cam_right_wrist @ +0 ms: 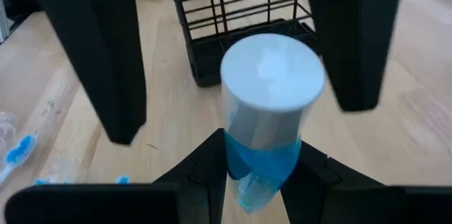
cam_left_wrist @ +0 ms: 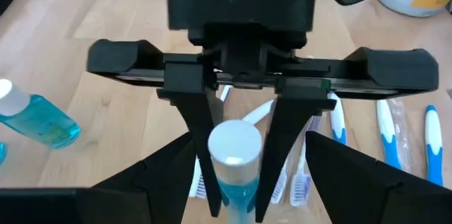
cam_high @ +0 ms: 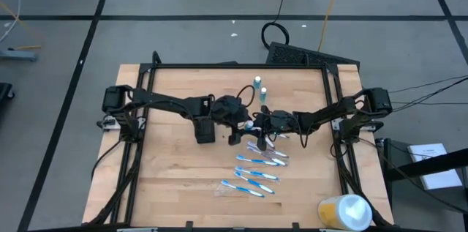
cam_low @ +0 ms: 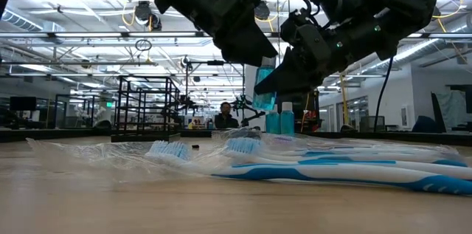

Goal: Pick & Place toothbrushing station
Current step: Put the mouthwash into the black organizer

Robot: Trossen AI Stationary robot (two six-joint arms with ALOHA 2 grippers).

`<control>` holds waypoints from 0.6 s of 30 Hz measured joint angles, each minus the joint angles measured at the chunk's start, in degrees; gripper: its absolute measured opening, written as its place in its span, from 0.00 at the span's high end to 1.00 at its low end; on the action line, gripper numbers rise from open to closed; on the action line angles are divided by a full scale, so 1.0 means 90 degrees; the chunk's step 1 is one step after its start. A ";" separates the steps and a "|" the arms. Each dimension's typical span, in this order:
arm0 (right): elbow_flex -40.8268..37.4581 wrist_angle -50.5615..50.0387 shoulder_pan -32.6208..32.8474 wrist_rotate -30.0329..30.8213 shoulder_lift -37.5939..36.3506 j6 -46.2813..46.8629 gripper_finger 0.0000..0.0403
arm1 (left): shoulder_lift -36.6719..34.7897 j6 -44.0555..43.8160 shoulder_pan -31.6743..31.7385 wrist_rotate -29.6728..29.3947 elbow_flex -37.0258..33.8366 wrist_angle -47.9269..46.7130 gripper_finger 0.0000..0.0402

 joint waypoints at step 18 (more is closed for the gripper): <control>-0.0002 0.0009 -0.0002 -0.0004 0.0000 0.0066 0.76 | 0.0003 -0.0312 0.0095 0.0010 -0.0002 0.0097 0.45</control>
